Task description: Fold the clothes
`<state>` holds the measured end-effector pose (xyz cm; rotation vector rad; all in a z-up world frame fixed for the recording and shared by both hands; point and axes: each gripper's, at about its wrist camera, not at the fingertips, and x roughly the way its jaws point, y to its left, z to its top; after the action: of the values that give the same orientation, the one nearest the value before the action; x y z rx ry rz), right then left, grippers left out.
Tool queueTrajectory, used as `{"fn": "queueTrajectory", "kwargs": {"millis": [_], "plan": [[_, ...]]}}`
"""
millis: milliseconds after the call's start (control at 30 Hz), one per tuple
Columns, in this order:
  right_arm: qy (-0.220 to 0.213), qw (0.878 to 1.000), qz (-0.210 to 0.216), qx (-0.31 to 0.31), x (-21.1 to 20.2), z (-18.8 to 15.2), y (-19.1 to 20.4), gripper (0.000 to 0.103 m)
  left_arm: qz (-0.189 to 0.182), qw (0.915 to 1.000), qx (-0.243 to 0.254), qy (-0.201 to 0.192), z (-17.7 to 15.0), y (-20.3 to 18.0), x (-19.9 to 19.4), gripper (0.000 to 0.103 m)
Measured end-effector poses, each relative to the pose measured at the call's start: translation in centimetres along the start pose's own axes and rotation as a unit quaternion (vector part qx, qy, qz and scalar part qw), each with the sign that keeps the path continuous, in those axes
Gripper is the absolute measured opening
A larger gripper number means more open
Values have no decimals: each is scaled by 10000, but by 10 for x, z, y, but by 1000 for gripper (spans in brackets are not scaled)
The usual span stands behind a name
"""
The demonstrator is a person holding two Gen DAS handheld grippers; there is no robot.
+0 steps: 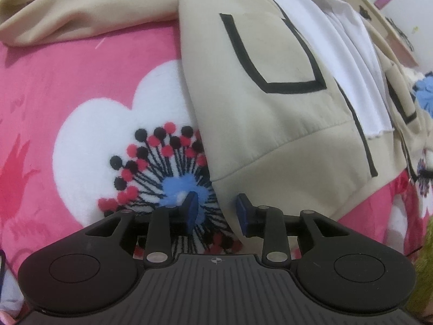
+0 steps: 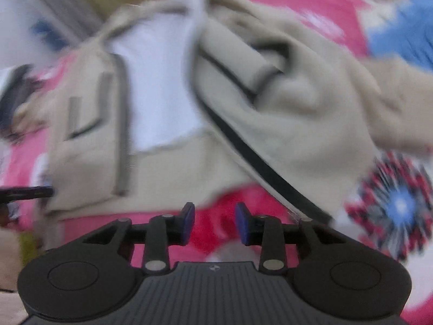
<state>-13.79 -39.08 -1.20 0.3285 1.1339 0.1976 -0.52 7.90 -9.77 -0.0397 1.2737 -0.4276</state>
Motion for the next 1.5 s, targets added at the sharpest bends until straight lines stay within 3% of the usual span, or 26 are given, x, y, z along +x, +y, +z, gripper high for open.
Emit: {"fn": "queueTrajectory", "kwargs": {"millis": [133,300,367,400,533,833,933,1033,1133,1333,1500], "plan": [[32,9961,813,-331,43,34,38,36,52,9999,109,-7,-3,-4,-2,32],[677,9915,1104,85,120,40,38,36,33,9999,165,25,-6,-2,-4,32],[584,9908,1223,55,128,37,39,29,29,9997,228,44,-6,-2,-4,32],[592,9901,1274,53,126,35,39,14,22,9996,273,42,-6,-2,-4,32],[523,9915,1180,-143,115,29,48,8,-5,9993,366,31,-6,-3,-3,32],[562,9943,782,-457,112,17,55,7,27,9985,543,88,-9,-6,-3,33],[584,9951,770,-215,120,17,52,7,87,9981,602,108,-10,-9,-2,33],[620,9940,901,42,110,22,45,21,197,9980,580,137,-8,-10,-10,33],[461,9964,700,90,84,32,38,31,434,9975,558,7,-1,-8,-32,34],[-43,9926,1122,465,55,96,35,31,173,9992,11,-354,40,9,-72,34],[-239,9900,1373,225,85,195,65,31,388,9957,292,-794,97,-15,-51,34]]}}
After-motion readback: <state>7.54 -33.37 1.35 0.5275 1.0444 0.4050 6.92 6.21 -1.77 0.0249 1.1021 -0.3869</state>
